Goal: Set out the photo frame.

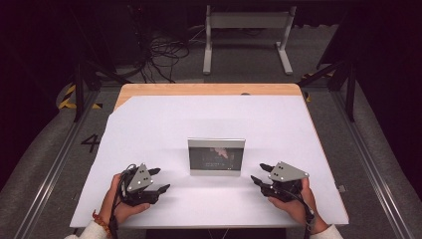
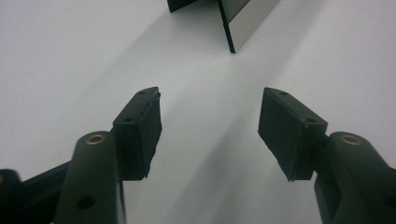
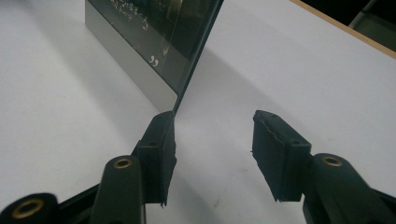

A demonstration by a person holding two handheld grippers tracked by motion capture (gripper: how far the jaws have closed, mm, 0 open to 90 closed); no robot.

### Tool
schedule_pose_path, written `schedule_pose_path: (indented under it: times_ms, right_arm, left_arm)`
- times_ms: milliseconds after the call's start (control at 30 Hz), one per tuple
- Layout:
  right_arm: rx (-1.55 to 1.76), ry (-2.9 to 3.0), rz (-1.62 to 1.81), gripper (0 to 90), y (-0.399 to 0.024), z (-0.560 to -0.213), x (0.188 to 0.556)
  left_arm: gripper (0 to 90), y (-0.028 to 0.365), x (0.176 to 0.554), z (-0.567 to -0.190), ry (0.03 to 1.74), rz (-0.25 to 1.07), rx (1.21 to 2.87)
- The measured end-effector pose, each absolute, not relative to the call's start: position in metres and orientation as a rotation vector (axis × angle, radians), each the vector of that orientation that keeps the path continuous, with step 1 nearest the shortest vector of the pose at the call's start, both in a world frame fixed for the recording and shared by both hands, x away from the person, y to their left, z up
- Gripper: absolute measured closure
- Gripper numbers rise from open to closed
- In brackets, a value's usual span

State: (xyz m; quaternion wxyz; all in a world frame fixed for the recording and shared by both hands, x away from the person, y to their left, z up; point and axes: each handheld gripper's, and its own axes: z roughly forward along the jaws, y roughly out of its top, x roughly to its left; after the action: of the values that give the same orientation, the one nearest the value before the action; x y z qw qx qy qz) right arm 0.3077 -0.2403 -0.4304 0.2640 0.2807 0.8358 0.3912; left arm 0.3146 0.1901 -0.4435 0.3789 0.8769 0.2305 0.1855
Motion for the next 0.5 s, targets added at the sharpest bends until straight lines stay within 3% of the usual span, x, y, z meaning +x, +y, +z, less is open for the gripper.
schedule_pose_path:
  times_ms: [333, 500]
  right_arm:
    - [0.747, 2.272, 1.031, 41.1, -0.2439, -0.4339, 0.3060]
    - [0.746, 2.286, 1.011, 32.6, -0.2455, -0.4363, 0.3051]
  left_arm:
    - [23.5, 0.1961, 0.3095, -0.4493, 0.635, 0.497, 2.256]
    - [18.5, 0.1983, 0.3074, -0.4515, 0.643, 0.499, 2.259]
